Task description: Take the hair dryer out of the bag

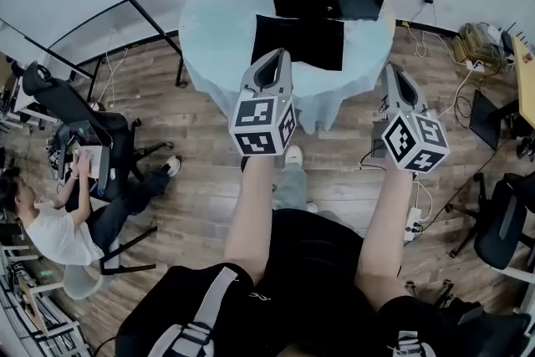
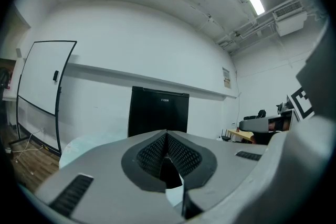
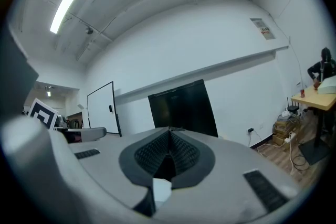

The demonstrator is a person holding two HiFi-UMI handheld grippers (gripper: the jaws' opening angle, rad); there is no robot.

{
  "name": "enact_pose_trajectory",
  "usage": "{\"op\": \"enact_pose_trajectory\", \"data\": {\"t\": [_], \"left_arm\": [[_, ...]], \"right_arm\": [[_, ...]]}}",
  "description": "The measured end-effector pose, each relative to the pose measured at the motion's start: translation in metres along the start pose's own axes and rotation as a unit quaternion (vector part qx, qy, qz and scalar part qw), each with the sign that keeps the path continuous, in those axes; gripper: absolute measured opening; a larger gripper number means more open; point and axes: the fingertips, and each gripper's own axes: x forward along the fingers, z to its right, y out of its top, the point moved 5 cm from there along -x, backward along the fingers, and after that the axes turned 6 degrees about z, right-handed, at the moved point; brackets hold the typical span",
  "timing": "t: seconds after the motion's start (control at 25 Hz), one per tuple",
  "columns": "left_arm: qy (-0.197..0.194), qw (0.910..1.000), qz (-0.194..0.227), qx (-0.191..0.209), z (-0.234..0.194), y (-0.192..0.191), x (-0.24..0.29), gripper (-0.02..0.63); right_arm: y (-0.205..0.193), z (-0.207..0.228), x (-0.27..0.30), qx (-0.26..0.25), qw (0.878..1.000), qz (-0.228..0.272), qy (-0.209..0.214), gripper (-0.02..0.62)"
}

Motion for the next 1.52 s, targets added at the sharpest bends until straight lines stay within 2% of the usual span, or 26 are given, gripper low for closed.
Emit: {"op": "enact_pose_trajectory", "data": {"t": [0.44,0.8,1.08,1.28,1.36,1.44,1.52], "left_arm": [[-0.016,0.9987,-0.049,-0.004,-0.041,-0.036,0.062,0.009],[-0.043,0.9949,-0.091,0.008,-0.059,-0.073,0.103,0.009],[-0.052,0.9921,-0.113,0.012,-0.081,-0.093,0.144,0.009],[-0.089,0.9855,-0.135,0.052,-0.085,-0.106,0.173,0.011],[-0.110,0.9800,-0.146,0.079,-0.083,-0.111,0.181,0.012],[-0.132,0.9734,-0.157,0.101,-0.082,-0.116,0.189,0.061],[-0.154,0.9664,-0.168,0.119,-0.083,-0.120,0.196,0.067]], "right_arm": [[-0.045,0.003,0.080,0.025,0.998,-0.054,0.004,0.002],[-0.086,0.006,0.129,0.040,0.994,-0.101,0.005,0.003],[-0.099,0.016,0.165,0.035,0.991,-0.126,-0.004,0.003],[-0.103,0.026,0.188,0.033,0.990,-0.135,-0.017,0.003],[-0.105,0.025,0.198,0.034,0.990,-0.136,-0.019,0.003],[-0.106,0.023,0.208,0.036,0.990,-0.137,-0.018,0.003],[-0.107,0.019,0.220,0.037,0.990,-0.137,-0.015,0.003]]}}
